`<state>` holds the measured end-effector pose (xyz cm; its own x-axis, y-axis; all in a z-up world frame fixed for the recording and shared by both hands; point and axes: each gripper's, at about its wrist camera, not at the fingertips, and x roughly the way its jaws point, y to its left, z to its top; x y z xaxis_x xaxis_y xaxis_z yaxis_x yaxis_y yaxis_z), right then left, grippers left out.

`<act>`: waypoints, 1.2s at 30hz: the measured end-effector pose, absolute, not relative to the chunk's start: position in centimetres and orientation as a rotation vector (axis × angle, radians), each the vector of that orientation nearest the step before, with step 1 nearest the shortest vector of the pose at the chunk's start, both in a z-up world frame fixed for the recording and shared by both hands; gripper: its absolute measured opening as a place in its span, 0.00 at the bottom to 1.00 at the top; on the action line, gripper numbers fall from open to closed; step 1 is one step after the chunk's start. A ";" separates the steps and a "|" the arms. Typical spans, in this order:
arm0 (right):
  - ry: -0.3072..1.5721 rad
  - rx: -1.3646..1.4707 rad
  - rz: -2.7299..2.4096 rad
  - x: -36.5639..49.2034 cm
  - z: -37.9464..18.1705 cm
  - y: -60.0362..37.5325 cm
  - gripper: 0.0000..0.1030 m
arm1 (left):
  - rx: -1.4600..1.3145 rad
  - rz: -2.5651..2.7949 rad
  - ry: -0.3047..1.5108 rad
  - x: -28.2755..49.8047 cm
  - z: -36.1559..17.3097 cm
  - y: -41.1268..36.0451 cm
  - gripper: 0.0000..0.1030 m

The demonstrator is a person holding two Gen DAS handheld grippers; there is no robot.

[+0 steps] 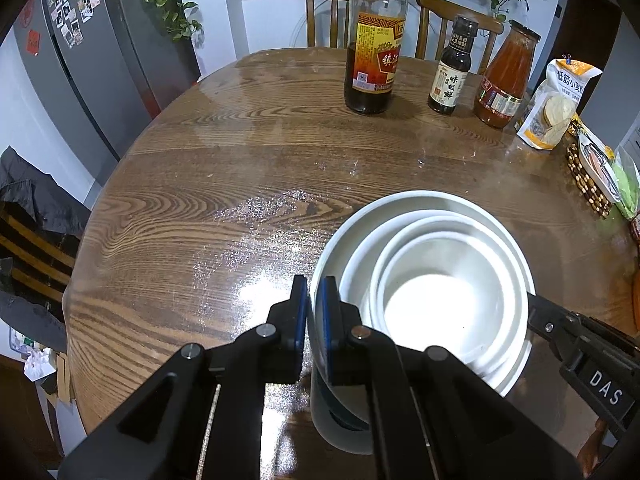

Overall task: Organize plates and bowls
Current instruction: 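Lower the bowl stack onto the teal dish with the left gripper, then open the left gripper and withdraw from the bowl stack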

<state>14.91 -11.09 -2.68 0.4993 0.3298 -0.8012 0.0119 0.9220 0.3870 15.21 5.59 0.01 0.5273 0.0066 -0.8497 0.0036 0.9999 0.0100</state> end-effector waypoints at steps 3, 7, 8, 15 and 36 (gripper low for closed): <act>1.037 0.363 0.196 14.9 -2.7 -11.0 0.10 | 0.011 0.002 1.015 15.2 0.0 5.6 0.03; 1.038 0.361 0.194 14.9 -2.7 -11.0 0.10 | 0.007 0.002 1.016 15.3 0.0 5.7 0.03; 1.039 0.361 0.195 14.9 -2.7 -10.9 0.10 | 0.006 0.003 1.016 15.3 0.0 5.7 0.03; 1.049 0.355 0.183 15.1 -2.7 -10.9 0.10 | 0.000 0.006 1.022 15.4 0.0 5.7 0.04; 1.047 0.299 0.137 14.8 -2.1 -10.6 0.10 | -0.003 0.040 1.019 15.0 -0.1 6.5 0.27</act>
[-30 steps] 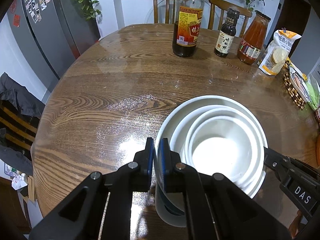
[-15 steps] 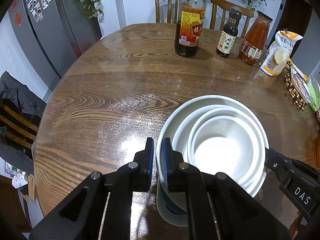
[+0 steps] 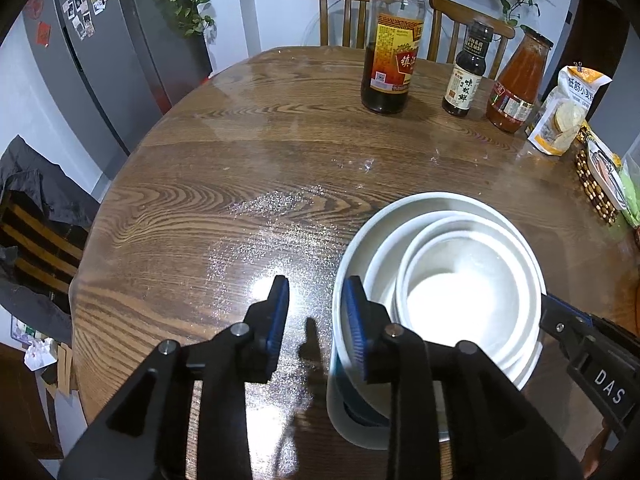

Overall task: Organize plates and bowls
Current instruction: 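Open the left gripper and withdraw from the bowl stack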

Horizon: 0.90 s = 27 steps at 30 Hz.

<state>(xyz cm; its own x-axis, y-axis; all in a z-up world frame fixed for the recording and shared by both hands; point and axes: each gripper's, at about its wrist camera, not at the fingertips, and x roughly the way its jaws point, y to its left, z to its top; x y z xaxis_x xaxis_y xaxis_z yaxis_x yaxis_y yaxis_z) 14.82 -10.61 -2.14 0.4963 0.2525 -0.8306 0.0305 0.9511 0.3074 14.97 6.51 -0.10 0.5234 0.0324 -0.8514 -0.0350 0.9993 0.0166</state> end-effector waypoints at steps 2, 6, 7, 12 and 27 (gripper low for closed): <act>1.047 0.297 0.135 14.8 -2.1 -10.6 0.10 | -0.002 0.041 1.020 14.9 -0.1 6.5 0.27; 1.047 0.292 0.130 14.8 -2.0 -10.6 0.10 | 0.000 0.045 1.018 14.9 -0.1 6.6 0.31; 1.046 0.289 0.129 14.8 -2.0 -10.6 0.10 | 0.001 0.048 1.018 14.9 -0.1 6.6 0.32; 1.043 0.259 0.115 14.9 -1.9 -10.4 0.11 | -0.002 0.064 1.017 14.9 -0.2 6.9 0.39; 1.017 0.198 0.066 14.5 -1.7 -10.3 0.23 | -0.006 0.091 1.015 14.8 -0.3 7.6 0.57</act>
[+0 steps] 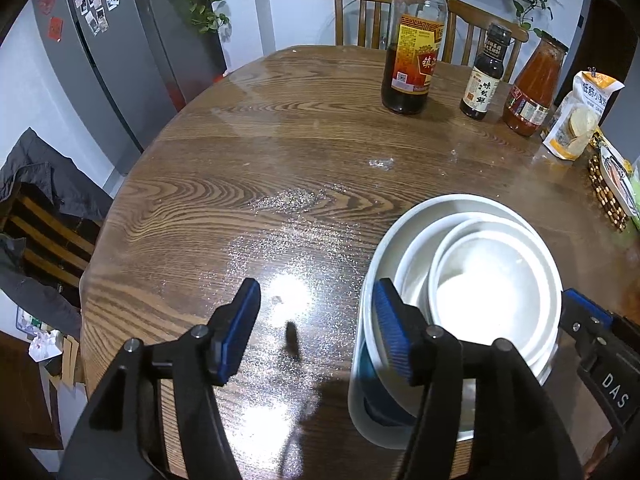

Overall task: Organize plates and bowls
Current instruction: 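Open the left gripper and withdraw from the bowl stack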

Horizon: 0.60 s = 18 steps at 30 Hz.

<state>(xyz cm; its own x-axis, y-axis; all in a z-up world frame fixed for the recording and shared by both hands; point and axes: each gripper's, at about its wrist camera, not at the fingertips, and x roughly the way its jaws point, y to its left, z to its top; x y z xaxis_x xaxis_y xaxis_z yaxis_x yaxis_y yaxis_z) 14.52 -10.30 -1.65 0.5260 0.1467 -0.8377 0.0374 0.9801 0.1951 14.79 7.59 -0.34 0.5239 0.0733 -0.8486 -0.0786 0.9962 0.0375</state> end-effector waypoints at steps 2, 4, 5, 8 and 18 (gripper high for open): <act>1.015 0.196 0.065 14.5 -1.6 -10.3 0.23 | -0.005 0.093 1.015 14.8 -0.3 7.6 0.58; 1.013 0.193 0.065 14.5 -1.6 -10.4 0.23 | -0.004 0.094 1.017 14.8 -0.3 7.6 0.59; 1.011 0.191 0.065 14.5 -1.6 -10.4 0.23 | -0.005 0.095 1.017 14.7 -0.3 7.7 0.59; 1.010 0.189 0.064 14.5 -1.6 -10.4 0.24 | -0.003 0.099 1.018 14.7 -0.3 7.8 0.60; 0.963 0.184 0.077 13.5 -0.1 -10.3 0.37 | -0.015 0.109 0.987 13.9 0.6 8.2 0.74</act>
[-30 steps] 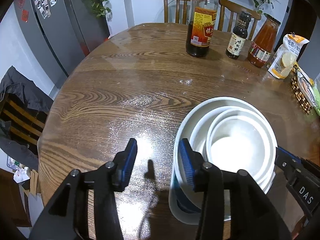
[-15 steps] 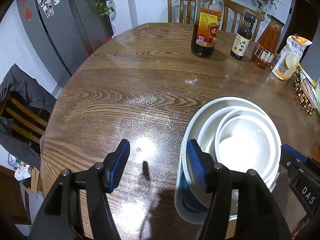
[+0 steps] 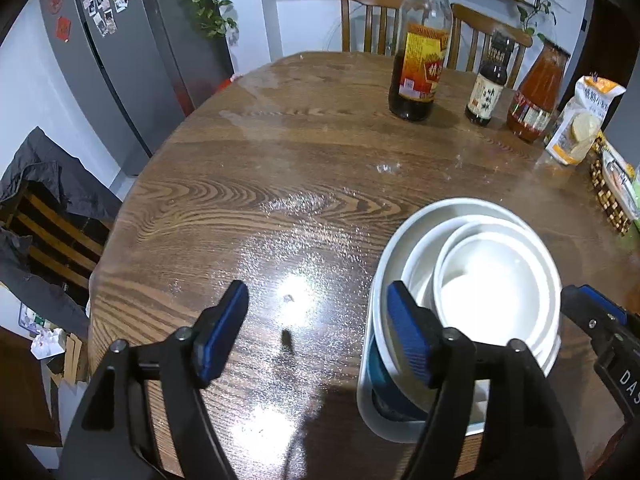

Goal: Organize plates and bowls

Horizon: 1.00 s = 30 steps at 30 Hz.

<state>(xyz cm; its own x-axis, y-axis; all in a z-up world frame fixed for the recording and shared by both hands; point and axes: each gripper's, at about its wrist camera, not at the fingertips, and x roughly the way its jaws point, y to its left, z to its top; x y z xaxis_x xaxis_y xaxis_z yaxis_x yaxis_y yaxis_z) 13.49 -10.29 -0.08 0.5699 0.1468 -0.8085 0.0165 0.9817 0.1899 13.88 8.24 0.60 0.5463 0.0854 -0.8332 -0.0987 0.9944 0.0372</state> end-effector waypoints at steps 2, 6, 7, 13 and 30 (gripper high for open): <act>0.933 0.186 0.091 12.9 0.7 -10.3 0.47 | -0.026 0.104 0.975 13.5 1.1 8.4 0.76; 0.900 0.151 0.135 11.5 2.0 -9.7 0.50 | -0.028 0.099 0.958 12.3 2.1 8.9 0.78; 0.898 0.145 0.152 11.2 2.1 -9.5 0.54 | -0.030 0.095 0.956 12.0 2.3 9.0 0.81; 0.884 0.084 0.203 8.7 2.5 -8.6 0.81 | -0.018 0.075 0.924 9.4 3.7 9.1 0.98; 0.938 0.004 0.260 4.7 0.6 -7.8 0.90 | 0.056 0.027 0.951 4.7 4.3 7.2 0.99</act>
<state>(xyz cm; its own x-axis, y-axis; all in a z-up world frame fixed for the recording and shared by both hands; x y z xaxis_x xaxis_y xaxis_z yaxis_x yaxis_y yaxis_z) 4.70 -7.80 0.64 0.5627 0.2224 -0.7962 -0.2187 0.9689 0.1160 4.66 7.17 4.33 0.5808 0.0476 -0.8126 0.0021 0.9982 0.0600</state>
